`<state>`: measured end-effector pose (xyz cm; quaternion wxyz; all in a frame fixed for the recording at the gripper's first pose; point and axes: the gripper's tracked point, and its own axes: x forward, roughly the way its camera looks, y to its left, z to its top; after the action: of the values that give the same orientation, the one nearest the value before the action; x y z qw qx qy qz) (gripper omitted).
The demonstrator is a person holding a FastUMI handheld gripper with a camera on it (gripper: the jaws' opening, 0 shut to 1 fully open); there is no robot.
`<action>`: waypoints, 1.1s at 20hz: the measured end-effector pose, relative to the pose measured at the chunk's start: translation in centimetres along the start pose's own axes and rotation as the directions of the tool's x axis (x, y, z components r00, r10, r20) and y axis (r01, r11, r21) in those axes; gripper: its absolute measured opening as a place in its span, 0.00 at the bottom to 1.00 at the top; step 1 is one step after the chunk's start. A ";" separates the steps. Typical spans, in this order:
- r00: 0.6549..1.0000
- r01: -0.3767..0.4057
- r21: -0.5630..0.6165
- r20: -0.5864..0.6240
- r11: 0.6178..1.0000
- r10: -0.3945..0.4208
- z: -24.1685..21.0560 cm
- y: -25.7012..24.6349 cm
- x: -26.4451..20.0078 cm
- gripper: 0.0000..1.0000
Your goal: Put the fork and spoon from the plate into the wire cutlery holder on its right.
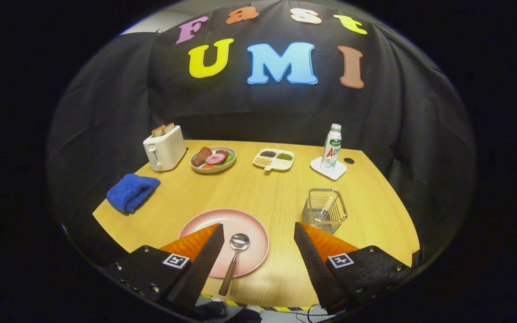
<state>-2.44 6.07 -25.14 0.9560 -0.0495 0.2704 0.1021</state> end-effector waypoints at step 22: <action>0.906 -0.102 0.082 -0.404 0.991 0.126 -13.4 4.6 1.8 0.79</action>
<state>-8.80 8.86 -37.63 0.8719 -0.0257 0.4693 0.1372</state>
